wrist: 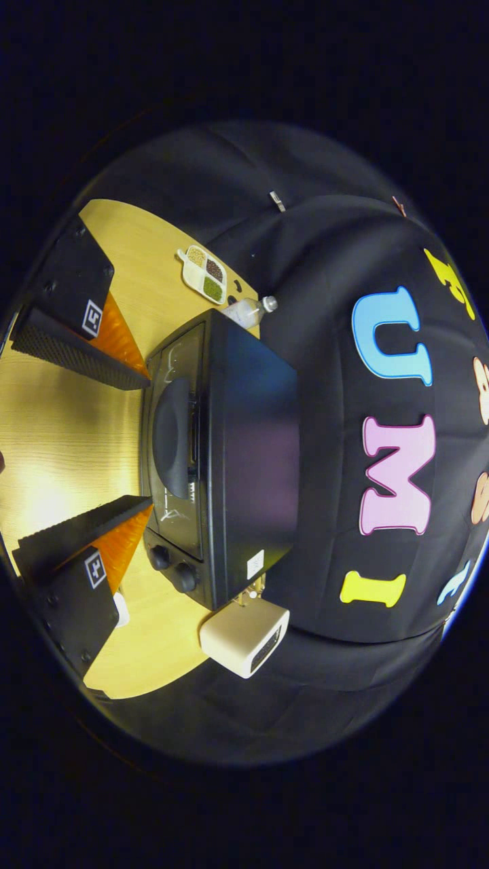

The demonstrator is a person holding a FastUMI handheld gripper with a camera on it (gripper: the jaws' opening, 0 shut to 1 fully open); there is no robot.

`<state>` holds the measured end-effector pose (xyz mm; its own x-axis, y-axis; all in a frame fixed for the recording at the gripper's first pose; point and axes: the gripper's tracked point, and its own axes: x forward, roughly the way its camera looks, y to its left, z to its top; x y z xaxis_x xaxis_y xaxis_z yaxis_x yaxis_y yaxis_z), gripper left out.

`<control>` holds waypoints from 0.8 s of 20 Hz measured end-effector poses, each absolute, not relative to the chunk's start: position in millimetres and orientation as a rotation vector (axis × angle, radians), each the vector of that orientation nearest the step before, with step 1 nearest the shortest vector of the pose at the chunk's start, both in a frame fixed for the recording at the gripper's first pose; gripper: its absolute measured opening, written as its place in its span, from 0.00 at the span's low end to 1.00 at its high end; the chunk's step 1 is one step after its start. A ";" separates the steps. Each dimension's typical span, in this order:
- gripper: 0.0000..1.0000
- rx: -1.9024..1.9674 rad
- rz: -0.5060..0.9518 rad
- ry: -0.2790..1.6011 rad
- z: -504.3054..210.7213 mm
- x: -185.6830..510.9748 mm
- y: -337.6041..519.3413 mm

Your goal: Open the toaster oven, put the food inside, and close the toaster oven door.

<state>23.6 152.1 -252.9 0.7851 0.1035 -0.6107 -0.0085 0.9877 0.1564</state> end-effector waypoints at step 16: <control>0.98 0.051 0.034 0.261 -83.7 31.0 75.9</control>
<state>31.0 75.9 -83.7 0.9657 0.0407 -0.2566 -0.0274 0.9981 0.0553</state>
